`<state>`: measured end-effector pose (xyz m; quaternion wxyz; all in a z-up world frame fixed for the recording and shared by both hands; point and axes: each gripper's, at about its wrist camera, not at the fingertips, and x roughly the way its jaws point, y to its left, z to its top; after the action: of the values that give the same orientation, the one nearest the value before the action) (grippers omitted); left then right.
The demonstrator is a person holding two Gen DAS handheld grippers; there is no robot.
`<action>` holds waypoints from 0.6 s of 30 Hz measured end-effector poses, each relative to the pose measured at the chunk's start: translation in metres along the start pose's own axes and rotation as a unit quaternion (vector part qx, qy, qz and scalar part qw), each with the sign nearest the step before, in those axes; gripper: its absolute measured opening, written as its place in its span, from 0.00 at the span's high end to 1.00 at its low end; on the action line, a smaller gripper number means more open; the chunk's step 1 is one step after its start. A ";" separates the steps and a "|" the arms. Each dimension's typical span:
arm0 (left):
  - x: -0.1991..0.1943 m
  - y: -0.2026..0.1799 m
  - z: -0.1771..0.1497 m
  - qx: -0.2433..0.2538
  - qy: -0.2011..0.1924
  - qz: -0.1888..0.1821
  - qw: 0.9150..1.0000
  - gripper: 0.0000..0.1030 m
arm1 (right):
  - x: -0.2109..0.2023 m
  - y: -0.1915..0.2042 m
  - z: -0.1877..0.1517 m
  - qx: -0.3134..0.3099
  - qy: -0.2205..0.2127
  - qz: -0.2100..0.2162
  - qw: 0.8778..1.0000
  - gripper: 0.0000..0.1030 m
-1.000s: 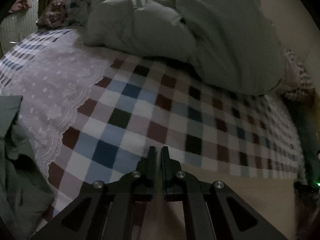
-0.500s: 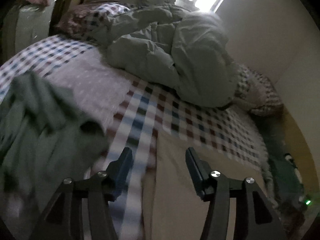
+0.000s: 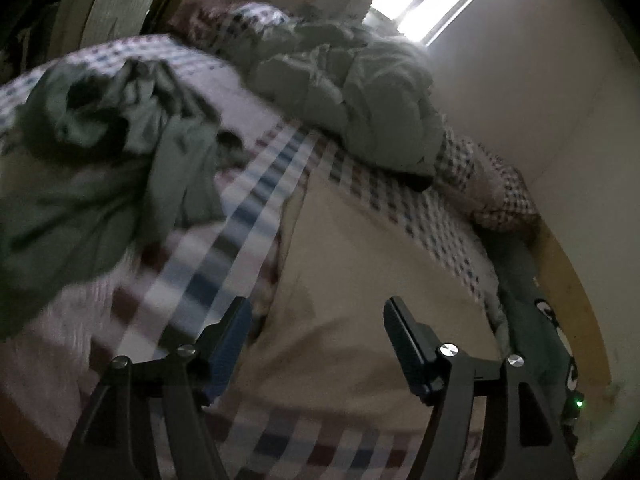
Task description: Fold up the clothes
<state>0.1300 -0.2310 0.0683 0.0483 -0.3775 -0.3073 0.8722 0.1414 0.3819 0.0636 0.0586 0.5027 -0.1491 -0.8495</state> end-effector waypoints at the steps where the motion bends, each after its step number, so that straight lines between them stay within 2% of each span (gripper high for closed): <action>1: 0.002 0.005 -0.008 -0.016 0.007 -0.009 1.000 0.29 | 0.000 0.000 -0.001 0.002 0.001 0.004 1.000 0.48; 6: 0.006 0.020 -0.028 -0.060 0.021 -0.008 0.998 0.29 | 0.007 0.005 -0.011 0.000 0.013 0.004 1.000 0.48; 13: 0.015 0.049 -0.043 -0.137 0.036 -0.012 0.990 0.29 | 0.018 0.002 -0.020 0.020 0.024 0.004 0.999 0.48; 18: 0.024 0.056 -0.046 -0.155 0.042 -0.018 0.987 0.29 | 0.021 0.002 -0.024 0.024 0.026 0.004 0.999 0.48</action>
<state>0.1530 -0.2460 -0.0033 0.0171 -0.4111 -0.4434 0.7963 0.1521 0.3700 0.0359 0.0539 0.5251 -0.1704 -0.8321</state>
